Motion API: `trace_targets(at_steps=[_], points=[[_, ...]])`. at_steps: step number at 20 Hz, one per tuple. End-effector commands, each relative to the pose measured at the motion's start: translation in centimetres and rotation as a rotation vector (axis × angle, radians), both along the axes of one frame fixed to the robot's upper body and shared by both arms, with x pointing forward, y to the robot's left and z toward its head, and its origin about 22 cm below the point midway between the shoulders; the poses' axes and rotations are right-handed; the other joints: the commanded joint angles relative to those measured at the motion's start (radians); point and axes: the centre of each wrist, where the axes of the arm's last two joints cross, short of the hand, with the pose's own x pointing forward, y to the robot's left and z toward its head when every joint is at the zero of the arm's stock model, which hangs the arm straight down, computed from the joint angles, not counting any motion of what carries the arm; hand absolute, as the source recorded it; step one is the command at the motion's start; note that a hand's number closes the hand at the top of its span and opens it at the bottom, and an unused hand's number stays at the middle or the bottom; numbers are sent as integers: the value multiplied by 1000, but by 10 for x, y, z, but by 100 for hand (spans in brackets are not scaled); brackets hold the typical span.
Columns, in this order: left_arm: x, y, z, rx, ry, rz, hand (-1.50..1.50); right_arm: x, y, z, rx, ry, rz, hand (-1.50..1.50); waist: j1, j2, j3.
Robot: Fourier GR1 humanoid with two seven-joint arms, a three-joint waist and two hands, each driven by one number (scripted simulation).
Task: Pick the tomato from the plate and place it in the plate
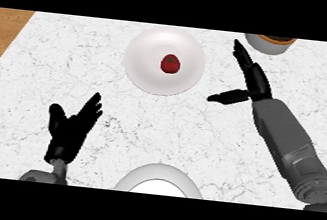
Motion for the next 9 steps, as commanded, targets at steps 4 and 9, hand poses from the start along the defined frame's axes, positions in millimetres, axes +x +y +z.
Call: trace_targets(at_steps=[4,9], points=[[0,17,2,-10,25,13,0,-25,-37,-30,-65,4,33,-150,-17,-6,0],[-22,13,-15,-10,29,8,0,-25,-14,-34,-72,23,32,-150,-22,-11,-1]])
